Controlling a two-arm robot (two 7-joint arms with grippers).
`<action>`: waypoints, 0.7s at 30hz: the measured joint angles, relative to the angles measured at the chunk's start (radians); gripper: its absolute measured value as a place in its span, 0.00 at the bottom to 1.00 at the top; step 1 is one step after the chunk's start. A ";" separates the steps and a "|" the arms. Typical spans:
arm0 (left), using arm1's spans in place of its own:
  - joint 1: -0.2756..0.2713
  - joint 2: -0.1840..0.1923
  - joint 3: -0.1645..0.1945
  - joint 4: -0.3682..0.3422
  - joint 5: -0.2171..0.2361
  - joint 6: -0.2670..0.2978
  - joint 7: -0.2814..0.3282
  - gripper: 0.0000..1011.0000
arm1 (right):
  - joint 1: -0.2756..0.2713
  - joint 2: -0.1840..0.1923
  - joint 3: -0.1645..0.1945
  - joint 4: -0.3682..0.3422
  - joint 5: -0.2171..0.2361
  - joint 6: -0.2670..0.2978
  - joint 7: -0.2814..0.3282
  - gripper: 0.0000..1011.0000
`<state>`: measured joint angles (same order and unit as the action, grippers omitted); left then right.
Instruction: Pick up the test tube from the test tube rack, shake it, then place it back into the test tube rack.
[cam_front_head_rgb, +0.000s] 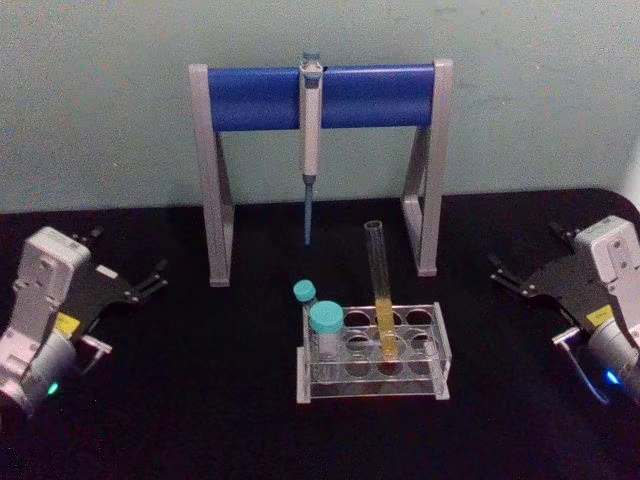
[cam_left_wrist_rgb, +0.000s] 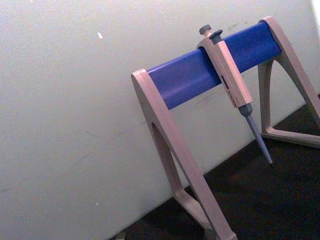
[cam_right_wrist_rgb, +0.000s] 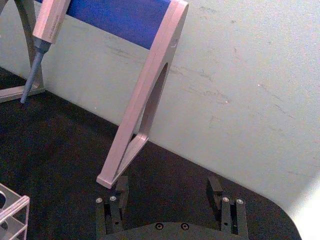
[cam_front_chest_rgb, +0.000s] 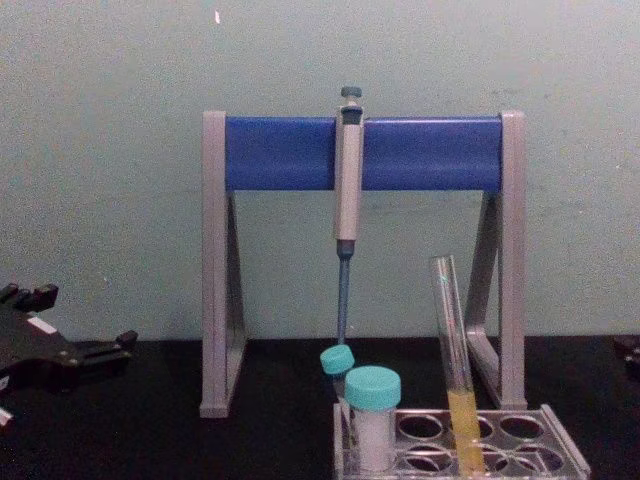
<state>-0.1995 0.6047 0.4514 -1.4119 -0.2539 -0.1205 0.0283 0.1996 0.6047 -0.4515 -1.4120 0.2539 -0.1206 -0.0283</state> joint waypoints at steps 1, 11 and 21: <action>0.000 0.000 0.000 0.000 0.000 0.000 0.000 1.00 | 0.000 0.000 0.000 0.000 0.000 0.000 0.000 0.99; 0.000 0.000 0.000 0.000 0.000 0.000 0.000 1.00 | 0.000 0.000 0.000 0.000 0.000 0.000 0.000 0.99; 0.000 0.000 0.000 0.000 0.000 0.000 0.000 1.00 | 0.000 0.000 0.000 0.000 0.000 0.000 0.000 0.99</action>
<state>-0.1995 0.6047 0.4514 -1.4120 -0.2539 -0.1205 0.0283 0.1995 0.6047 -0.4514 -1.4120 0.2539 -0.1205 -0.0283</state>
